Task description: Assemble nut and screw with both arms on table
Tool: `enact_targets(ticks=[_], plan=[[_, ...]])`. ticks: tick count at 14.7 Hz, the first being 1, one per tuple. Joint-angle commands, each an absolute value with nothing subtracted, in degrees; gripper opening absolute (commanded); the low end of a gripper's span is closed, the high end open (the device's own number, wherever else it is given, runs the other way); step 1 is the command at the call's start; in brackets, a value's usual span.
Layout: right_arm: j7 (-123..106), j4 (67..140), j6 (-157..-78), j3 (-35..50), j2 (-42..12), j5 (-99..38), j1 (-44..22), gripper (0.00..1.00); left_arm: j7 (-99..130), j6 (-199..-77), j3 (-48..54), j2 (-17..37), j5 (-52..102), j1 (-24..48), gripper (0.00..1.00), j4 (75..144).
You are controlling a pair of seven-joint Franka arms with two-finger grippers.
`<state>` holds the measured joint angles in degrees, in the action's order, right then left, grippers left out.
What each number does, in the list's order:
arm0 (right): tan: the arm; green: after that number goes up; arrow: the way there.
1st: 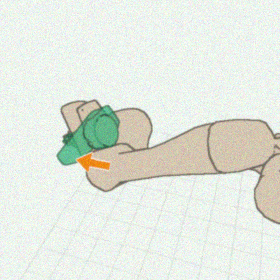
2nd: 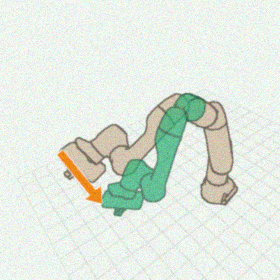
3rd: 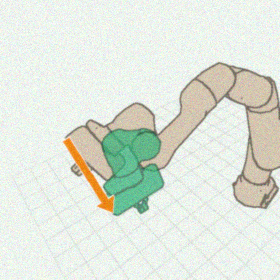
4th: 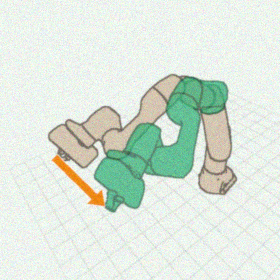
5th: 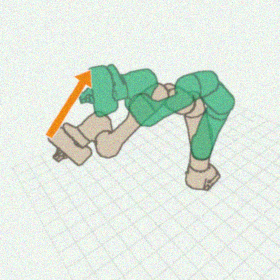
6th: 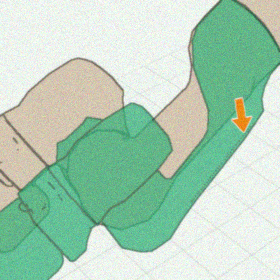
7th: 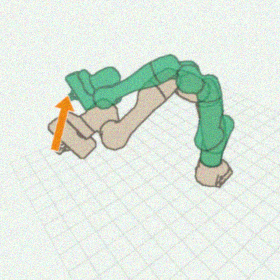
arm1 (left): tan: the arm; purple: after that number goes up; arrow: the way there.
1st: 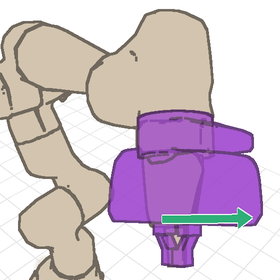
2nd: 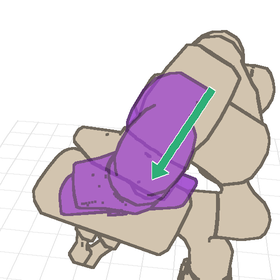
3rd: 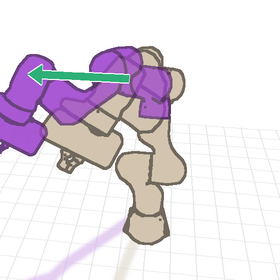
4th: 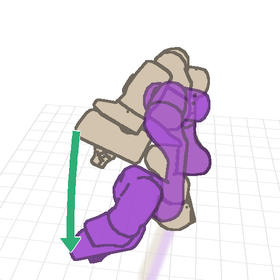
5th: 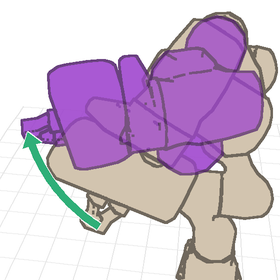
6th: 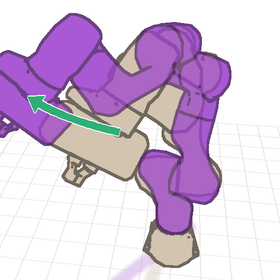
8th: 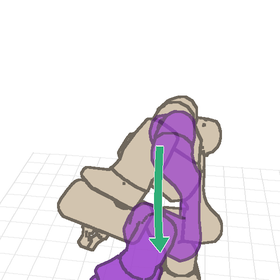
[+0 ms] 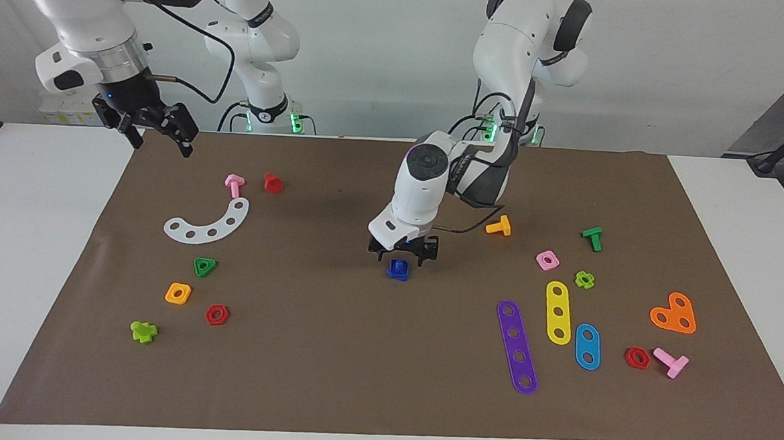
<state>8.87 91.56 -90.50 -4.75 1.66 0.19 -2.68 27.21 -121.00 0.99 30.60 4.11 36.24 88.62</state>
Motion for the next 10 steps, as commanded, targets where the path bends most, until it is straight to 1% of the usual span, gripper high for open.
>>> enact_targets(ticks=[1,2,3,5,7,10], plan=[[8.1,92.7,-90.5,-4.7,2.7,-0.5,-2.4,1.00,27.6,-111.5,-0.4,29.5,4.6,34.7,1.00,83.7],[8.0,92.7,-90.5,-4.7,2.8,-0.5,-2.4,1.00,27.3,-108.5,-1.5,29.1,4.7,33.7,1.00,82.5],[8.0,92.7,-90.5,-4.7,2.7,-0.5,-2.4,1.00,27.0,-107.2,-1.9,26.7,4.7,32.0,1.00,82.4],[8.0,92.7,-90.5,-4.7,2.8,-0.5,-2.4,1.00,25.9,-105.5,-1.7,21.3,4.9,27.2,1.00,84.5],[8.0,92.7,-90.5,-4.7,2.7,-0.5,-2.4,1.00,20.9,-101.0,-1.8,18.0,4.9,23.1,1.00,85.2],[8.0,92.7,-90.5,-4.7,2.7,-0.5,-2.4,1.00,9.0,-96.3,-1.9,12.3,4.9,14.8,1.00,89.1]])
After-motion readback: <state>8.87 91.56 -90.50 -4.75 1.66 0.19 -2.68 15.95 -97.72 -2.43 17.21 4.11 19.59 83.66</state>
